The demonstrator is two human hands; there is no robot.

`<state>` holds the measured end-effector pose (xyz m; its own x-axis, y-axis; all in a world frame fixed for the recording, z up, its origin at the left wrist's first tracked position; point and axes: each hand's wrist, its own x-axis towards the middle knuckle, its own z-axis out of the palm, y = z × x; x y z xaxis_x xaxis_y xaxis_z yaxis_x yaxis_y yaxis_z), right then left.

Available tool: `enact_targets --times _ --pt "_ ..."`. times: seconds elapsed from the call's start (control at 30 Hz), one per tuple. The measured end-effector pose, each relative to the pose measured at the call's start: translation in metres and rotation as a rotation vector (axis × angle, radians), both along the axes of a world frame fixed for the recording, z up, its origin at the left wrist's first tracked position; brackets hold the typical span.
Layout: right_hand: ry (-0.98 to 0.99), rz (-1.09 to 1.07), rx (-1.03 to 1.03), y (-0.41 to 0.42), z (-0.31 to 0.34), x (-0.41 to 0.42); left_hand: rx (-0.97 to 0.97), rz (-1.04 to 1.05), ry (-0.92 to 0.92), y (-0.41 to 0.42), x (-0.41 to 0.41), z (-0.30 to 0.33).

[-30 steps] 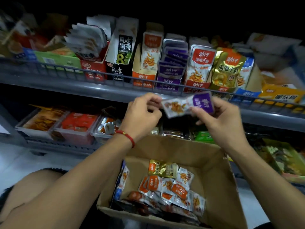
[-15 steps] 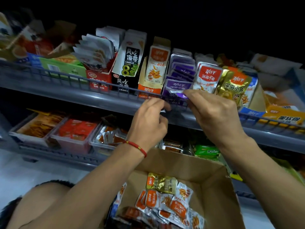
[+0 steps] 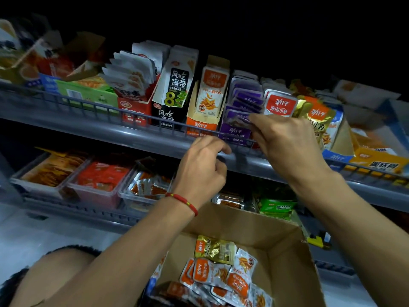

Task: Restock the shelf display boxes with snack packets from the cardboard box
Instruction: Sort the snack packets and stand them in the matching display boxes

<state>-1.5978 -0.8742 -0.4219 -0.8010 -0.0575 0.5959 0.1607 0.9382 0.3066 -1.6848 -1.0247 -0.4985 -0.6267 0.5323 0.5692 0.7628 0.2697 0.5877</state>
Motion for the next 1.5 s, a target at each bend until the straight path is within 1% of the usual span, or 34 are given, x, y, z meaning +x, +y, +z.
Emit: enact_targets --times 0.07,0.2,0.37,0.47,0.57,0.6,0.67,0.8,0.9,0.97,1.03,1.1,1.17,1.23,1.3,1.37,1.5 --pt "-0.033 -0.043 -0.028 0.003 -0.001 -0.003 -0.004 0.006 -0.008 0.001 0.001 0.000" --pt "-0.033 -0.116 -0.088 0.009 0.015 -0.017 0.000 0.022 -0.002 0.003 0.002 0.001" --pt "-0.134 -0.150 -0.119 0.000 0.024 -0.037 -0.030 0.043 -0.002 0.008 0.003 0.002" --pt "-0.064 -0.150 -0.078 0.002 0.024 -0.033 -0.024 0.041 0.002 0.007 0.002 0.002" --pt "-0.005 -0.098 -0.048 0.007 0.018 -0.029 -0.010 0.037 0.013 0.007 0.000 0.001" --pt "-0.022 -0.091 -0.072 0.009 0.015 -0.030 -0.007 0.039 0.008 0.007 0.000 0.001" --pt "-0.066 -0.092 -0.190 0.015 0.013 -0.033 -0.006 0.041 -0.013 0.007 0.000 0.001" --pt "-0.121 -0.077 -0.391 0.026 0.025 -0.035 0.004 0.034 -0.013 0.004 0.000 0.001" --pt "-0.199 -0.066 -0.407 0.025 0.034 -0.031 0.013 0.039 -0.004 0.002 -0.001 0.002" --pt "-0.213 -0.076 -0.407 0.024 0.035 -0.031 0.019 0.041 -0.003 0.001 -0.001 0.002" --pt "-0.179 -0.086 -0.366 0.021 0.033 -0.032 0.026 0.043 -0.002 0.002 -0.001 0.002" --pt "-0.121 -0.088 -0.272 0.017 0.029 -0.031 0.033 0.045 -0.002 0.002 -0.001 0.002" --pt "-0.028 -0.059 -0.183 0.014 0.026 -0.026 0.040 0.039 -0.011 0.002 -0.001 0.003" --pt "0.078 -0.006 -0.158 0.013 0.023 -0.019 0.051 0.029 -0.024 0.002 -0.001 0.005" --pt "0.135 0.033 -0.157 0.013 0.018 -0.016 0.056 0.016 -0.036 0.003 -0.001 0.006" --pt "0.155 0.074 -0.199 0.013 0.011 -0.017 0.065 -0.016 -0.061 0.004 -0.001 0.006" --pt "0.126 0.102 -0.292 0.017 0.010 -0.017 0.078 -0.022 -0.072 0.006 0.000 0.002"
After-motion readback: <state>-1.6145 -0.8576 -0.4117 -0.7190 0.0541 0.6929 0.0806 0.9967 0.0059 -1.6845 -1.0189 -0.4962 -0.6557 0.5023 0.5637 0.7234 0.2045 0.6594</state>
